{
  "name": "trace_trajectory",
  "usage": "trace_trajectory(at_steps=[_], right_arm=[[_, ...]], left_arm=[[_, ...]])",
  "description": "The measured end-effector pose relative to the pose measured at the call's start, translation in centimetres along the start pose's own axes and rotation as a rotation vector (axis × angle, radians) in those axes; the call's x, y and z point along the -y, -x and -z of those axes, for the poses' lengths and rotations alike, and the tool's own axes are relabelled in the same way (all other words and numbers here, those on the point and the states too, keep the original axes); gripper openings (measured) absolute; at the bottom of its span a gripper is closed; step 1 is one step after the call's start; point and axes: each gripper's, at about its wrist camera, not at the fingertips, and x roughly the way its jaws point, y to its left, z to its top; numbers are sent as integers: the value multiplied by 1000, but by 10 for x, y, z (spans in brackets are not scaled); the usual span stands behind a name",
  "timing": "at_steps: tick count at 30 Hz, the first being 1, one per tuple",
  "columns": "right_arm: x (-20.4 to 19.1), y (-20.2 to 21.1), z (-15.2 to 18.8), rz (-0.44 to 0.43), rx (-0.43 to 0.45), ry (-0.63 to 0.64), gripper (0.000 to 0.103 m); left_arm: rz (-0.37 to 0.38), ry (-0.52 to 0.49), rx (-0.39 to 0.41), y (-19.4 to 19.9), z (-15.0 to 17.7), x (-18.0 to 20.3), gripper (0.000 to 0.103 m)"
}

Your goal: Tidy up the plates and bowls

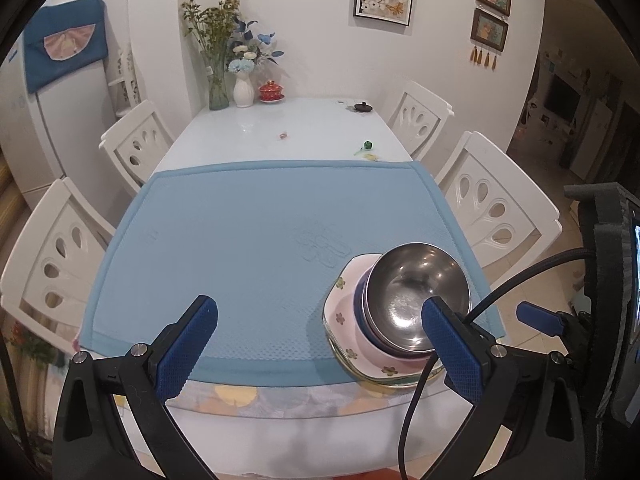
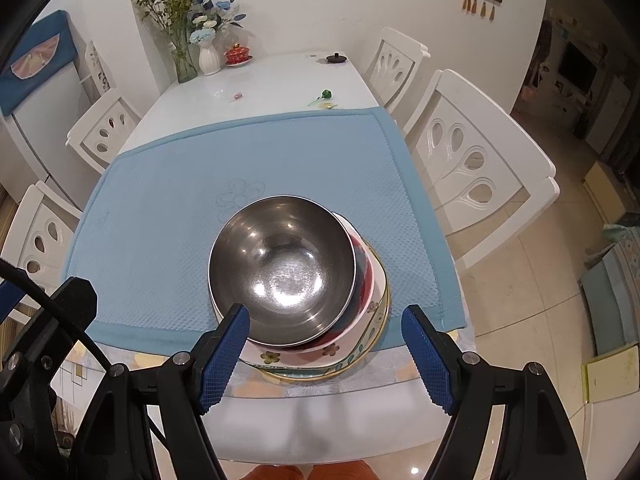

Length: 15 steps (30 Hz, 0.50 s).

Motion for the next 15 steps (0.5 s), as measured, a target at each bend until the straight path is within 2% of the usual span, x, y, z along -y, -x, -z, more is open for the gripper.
trace_trajectory(at_steps=[15], right_arm=[[-1,0,1,1,1,12,76]], left_arm=[[-6,-21,16,5,1,5,102]])
